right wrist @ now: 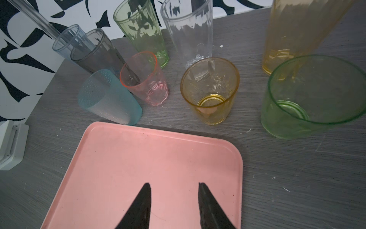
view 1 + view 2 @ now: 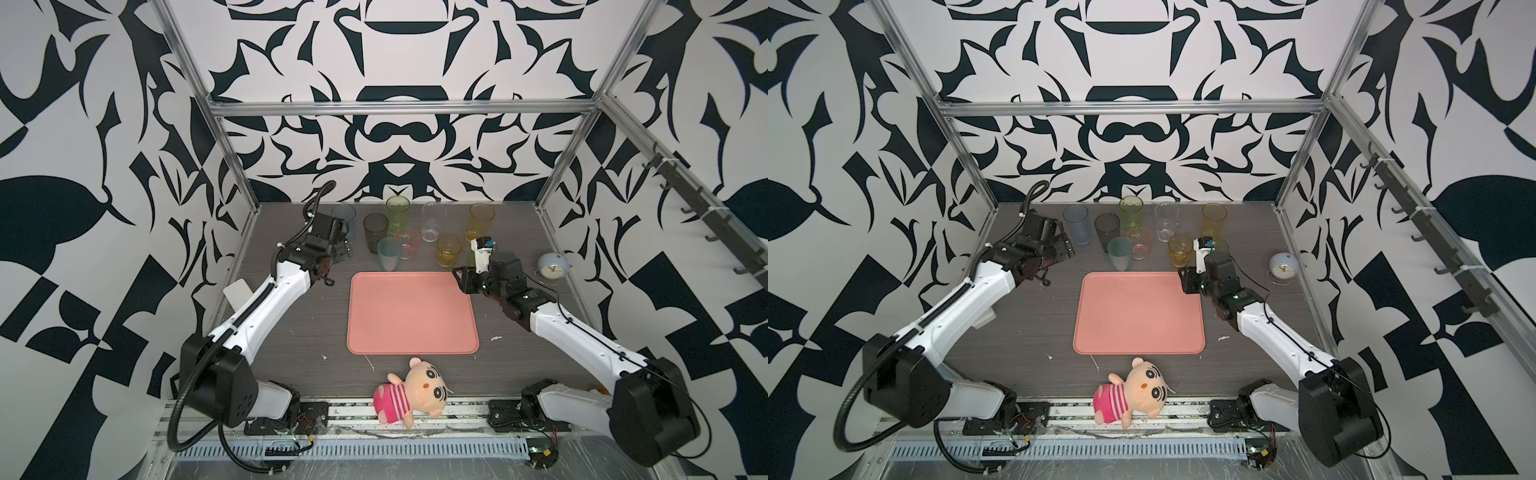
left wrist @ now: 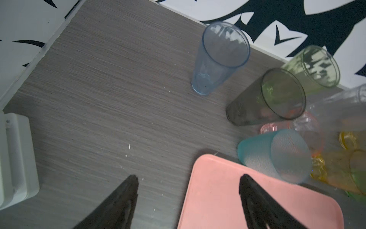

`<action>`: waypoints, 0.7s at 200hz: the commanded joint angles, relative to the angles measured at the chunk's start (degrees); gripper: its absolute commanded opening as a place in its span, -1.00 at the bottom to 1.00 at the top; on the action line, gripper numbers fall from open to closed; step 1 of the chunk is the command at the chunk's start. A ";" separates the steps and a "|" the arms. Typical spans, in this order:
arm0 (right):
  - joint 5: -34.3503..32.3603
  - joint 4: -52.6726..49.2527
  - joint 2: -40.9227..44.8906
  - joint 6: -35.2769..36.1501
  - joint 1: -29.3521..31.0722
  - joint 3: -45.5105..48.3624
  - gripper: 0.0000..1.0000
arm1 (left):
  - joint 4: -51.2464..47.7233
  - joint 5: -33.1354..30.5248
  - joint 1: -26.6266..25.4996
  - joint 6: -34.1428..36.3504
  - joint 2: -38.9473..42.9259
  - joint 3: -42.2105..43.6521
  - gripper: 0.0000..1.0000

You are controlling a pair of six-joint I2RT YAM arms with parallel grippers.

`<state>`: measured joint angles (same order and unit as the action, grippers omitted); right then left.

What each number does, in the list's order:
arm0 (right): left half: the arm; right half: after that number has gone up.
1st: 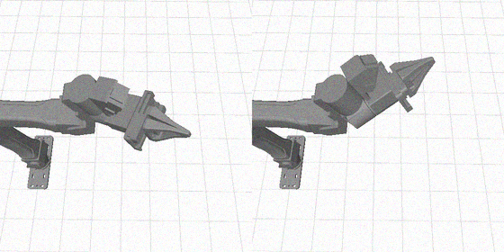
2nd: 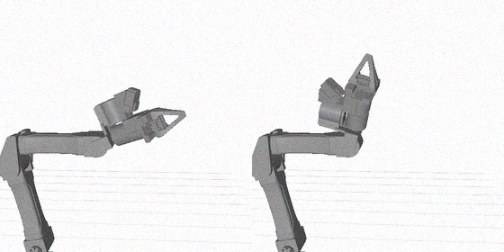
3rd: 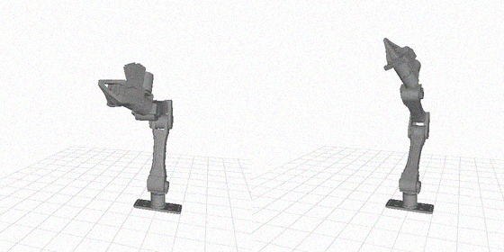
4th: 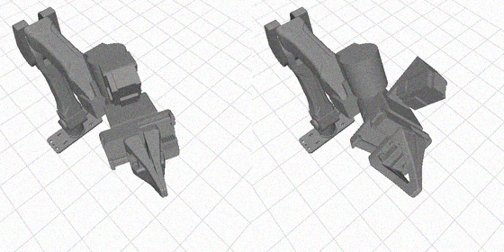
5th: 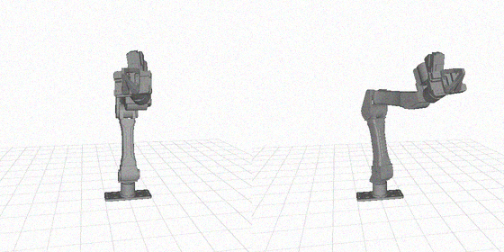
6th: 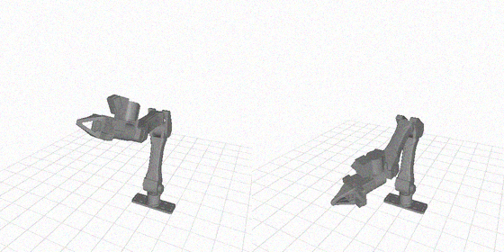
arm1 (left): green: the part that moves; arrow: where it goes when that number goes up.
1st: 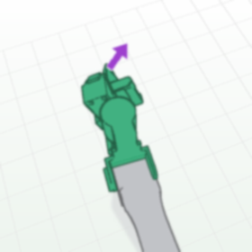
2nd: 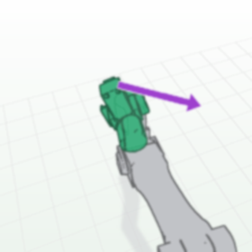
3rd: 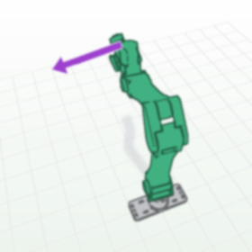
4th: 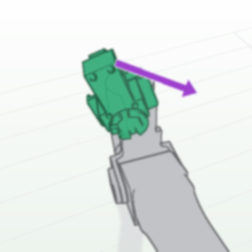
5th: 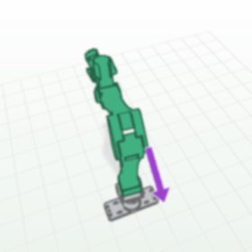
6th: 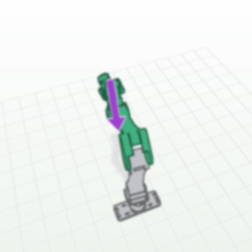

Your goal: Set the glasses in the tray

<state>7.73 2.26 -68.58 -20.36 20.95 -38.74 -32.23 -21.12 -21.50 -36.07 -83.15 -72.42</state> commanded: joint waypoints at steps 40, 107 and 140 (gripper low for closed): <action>-1.32 9.84 -4.14 2.03 2.45 1.09 -0.16 | -1.23 8.23 7.70 -0.78 -12.72 -14.17 0.68; -16.12 8.09 -5.97 10.21 12.34 -0.88 -0.16 | -8.33 10.17 10.16 1.40 -27.43 -32.58 0.65; -17.99 8.20 -7.42 11.53 14.65 -1.93 -0.16 | -12.31 10.62 10.16 1.86 -33.04 -39.87 0.61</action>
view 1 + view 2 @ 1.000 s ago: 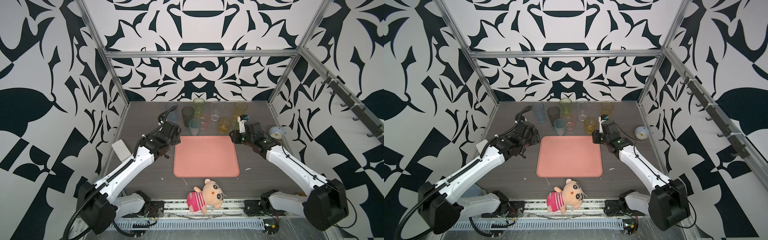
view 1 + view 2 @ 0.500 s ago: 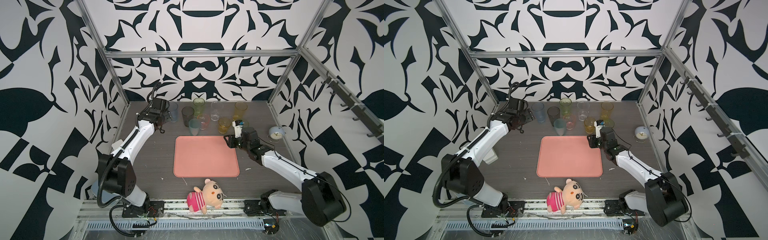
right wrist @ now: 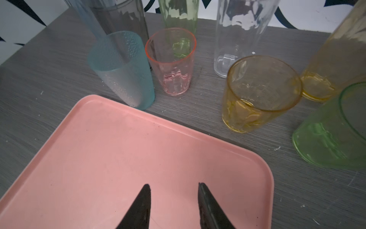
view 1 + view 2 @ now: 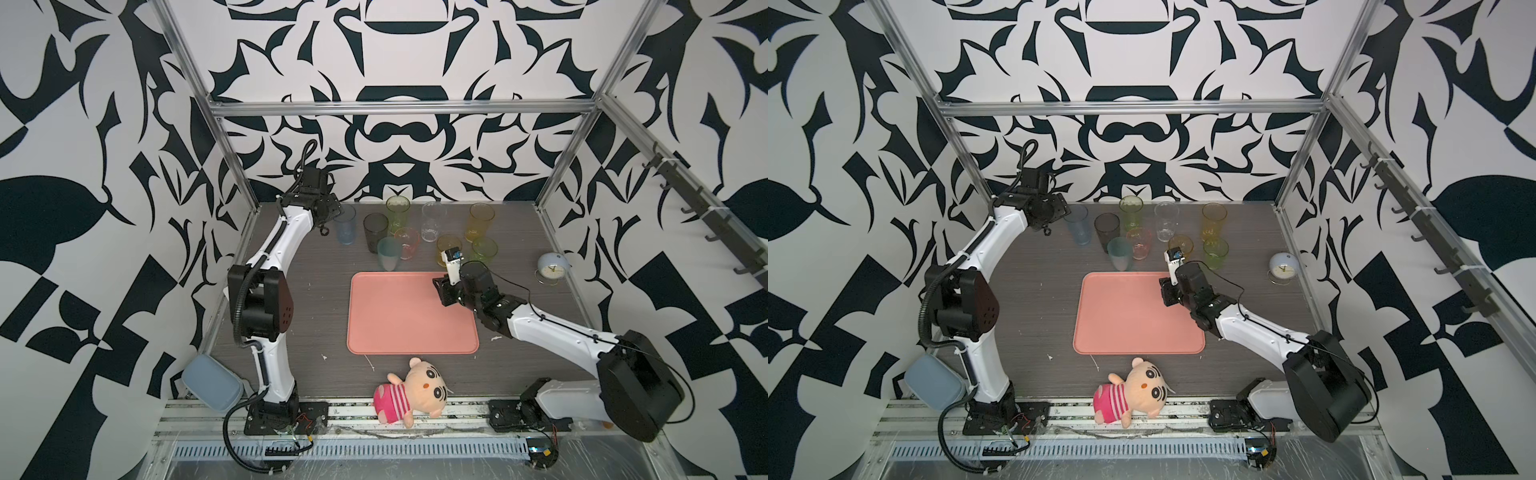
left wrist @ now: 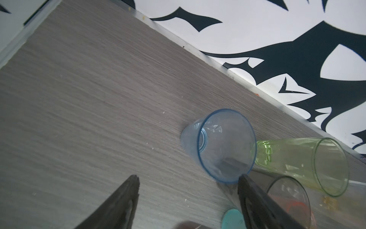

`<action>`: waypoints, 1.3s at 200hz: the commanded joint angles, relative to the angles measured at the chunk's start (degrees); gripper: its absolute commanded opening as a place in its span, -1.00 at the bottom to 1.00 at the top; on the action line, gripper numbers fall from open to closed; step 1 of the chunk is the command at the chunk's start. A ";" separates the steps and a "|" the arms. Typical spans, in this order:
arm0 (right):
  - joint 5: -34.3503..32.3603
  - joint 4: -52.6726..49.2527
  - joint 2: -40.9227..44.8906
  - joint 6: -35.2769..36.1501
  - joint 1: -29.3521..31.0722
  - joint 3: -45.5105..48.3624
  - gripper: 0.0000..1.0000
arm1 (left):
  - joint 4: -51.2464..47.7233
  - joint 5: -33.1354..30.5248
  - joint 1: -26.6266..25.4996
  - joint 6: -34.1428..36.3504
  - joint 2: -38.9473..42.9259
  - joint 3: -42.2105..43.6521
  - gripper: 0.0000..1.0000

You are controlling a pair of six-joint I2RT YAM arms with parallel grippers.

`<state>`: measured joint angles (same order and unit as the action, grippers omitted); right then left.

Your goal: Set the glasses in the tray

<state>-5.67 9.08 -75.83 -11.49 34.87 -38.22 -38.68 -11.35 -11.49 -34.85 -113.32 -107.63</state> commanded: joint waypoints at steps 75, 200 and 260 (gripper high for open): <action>-5.84 2.51 -0.76 2.92 2.39 -2.39 -0.17 | -11.47 1.72 0.24 2.06 -11.92 -16.26 0.44; -8.20 1.69 -3.01 3.58 4.06 -3.79 -0.18 | -13.86 1.85 0.24 3.10 -16.99 -20.51 -0.06; -8.90 0.99 -3.79 3.75 4.34 -4.48 -0.19 | -14.52 1.80 0.24 3.64 -17.73 -20.33 -0.29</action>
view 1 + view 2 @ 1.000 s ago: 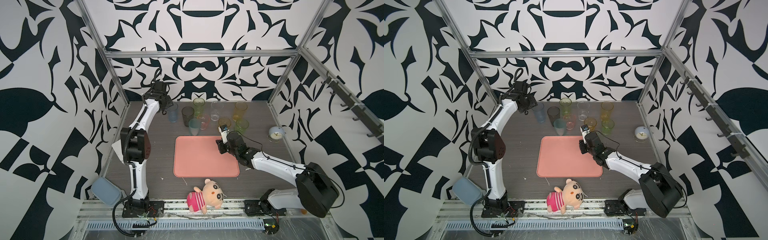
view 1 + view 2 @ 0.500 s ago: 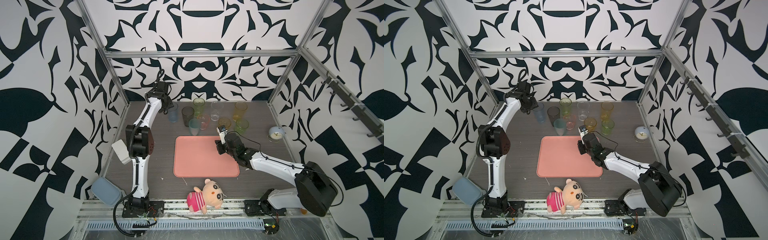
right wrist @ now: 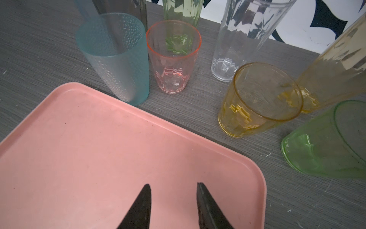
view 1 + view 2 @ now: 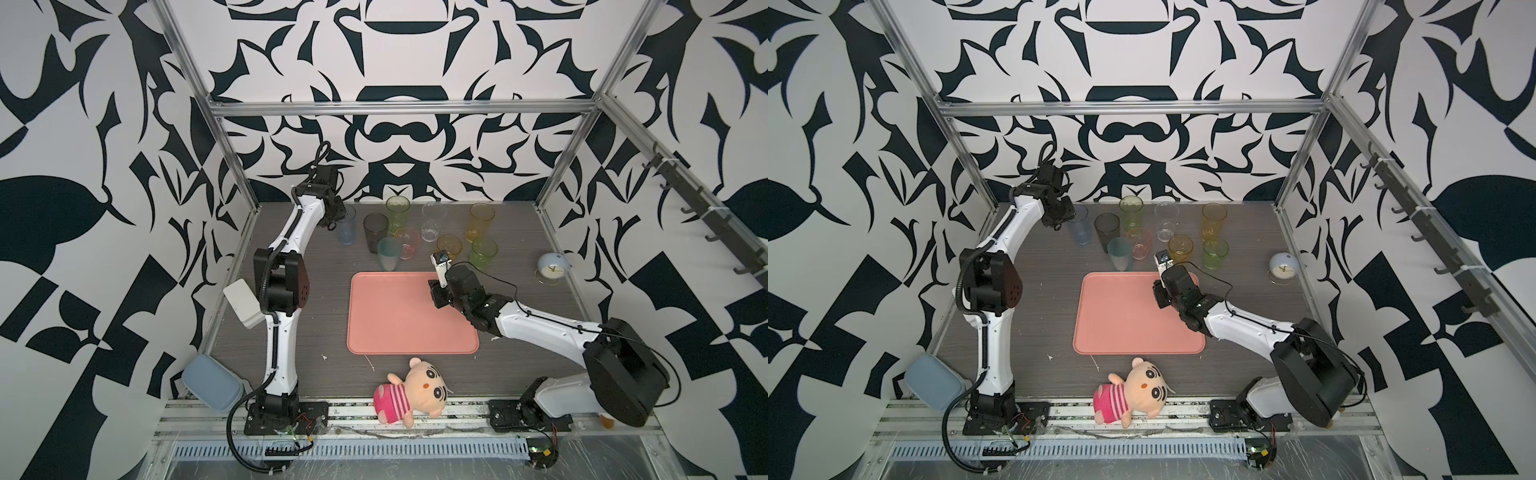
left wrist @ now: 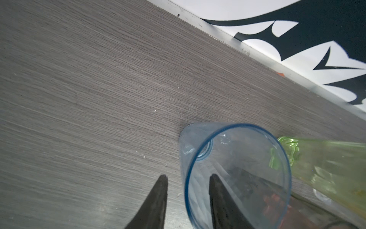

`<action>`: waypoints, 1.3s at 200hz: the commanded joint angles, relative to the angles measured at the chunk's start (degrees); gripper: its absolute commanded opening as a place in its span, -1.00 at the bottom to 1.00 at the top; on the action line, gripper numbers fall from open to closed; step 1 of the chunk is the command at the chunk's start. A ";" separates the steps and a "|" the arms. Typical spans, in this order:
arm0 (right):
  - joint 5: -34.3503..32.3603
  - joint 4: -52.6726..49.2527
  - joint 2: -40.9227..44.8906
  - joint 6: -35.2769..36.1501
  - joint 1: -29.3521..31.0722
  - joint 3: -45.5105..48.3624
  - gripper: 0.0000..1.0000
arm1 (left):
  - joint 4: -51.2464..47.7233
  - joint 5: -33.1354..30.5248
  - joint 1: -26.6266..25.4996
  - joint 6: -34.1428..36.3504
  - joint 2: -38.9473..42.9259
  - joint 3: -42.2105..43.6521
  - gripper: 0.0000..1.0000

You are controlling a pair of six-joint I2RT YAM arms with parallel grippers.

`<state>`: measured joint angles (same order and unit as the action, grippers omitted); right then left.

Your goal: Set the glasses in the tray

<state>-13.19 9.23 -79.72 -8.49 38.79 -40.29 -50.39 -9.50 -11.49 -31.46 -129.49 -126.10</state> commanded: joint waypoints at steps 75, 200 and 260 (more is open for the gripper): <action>-1.84 0.31 -0.61 0.84 0.59 -3.03 -0.20 | -3.12 0.08 0.24 0.61 -2.14 -1.69 -0.54; -2.35 -0.10 -1.20 1.02 0.88 -3.56 -0.21 | -4.87 -0.26 0.24 2.70 4.27 2.32 -0.91; -2.63 -0.36 -1.42 1.03 1.02 -3.74 -0.21 | -7.60 -0.62 0.06 3.60 13.29 8.71 -1.00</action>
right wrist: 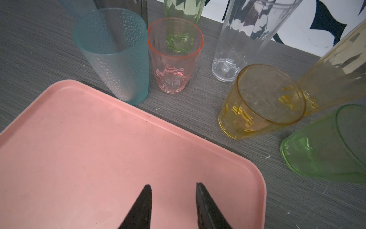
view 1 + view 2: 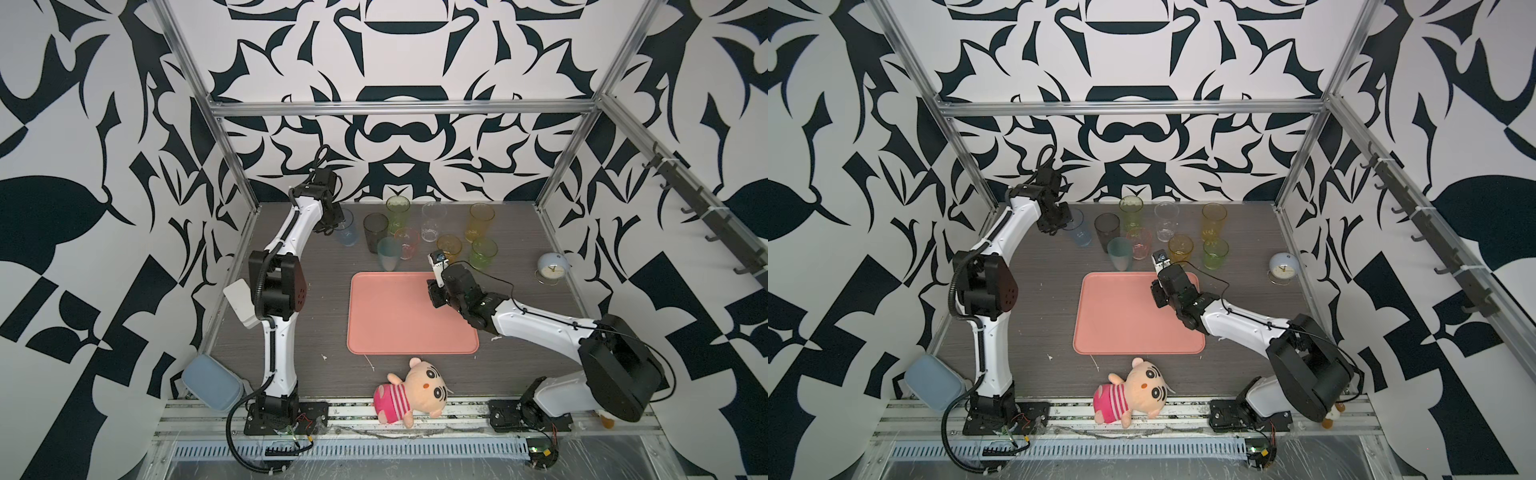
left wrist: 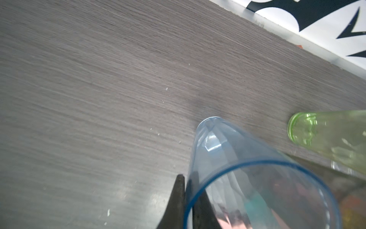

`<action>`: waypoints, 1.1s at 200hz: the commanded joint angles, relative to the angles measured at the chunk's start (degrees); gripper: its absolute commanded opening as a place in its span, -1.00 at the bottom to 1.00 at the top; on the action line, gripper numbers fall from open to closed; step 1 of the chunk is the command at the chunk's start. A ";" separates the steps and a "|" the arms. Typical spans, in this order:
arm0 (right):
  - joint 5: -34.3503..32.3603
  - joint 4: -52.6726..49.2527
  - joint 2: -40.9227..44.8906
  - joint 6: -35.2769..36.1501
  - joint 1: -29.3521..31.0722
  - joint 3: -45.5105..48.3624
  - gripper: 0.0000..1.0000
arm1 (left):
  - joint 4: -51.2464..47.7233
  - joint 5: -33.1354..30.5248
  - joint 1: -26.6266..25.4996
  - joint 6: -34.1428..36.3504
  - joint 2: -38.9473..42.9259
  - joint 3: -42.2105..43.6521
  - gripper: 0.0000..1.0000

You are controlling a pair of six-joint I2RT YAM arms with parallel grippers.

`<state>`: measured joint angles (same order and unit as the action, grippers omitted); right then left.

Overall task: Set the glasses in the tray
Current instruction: 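Close the left gripper on the blue glass and lift it, then carry the blue glass over the pink tray and lower it onto the tray corner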

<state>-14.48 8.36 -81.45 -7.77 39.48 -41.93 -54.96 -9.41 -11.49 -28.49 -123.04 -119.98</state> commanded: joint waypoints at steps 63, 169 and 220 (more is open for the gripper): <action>-1.42 0.16 0.43 0.20 0.41 -2.12 -0.21 | -6.52 -4.50 -0.52 2.10 19.65 11.05 -1.00; -1.66 -0.27 1.29 -1.10 0.59 -1.66 0.05 | -7.64 -6.24 -9.69 2.16 30.63 21.54 -1.00; -4.55 -0.88 2.41 -1.02 0.60 -1.20 0.34 | -7.33 -6.11 -14.53 -0.05 34.12 26.72 -1.00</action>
<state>-16.38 7.01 -81.32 -8.75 39.83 -42.04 -60.75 -14.96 -24.51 -26.63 -91.85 -95.09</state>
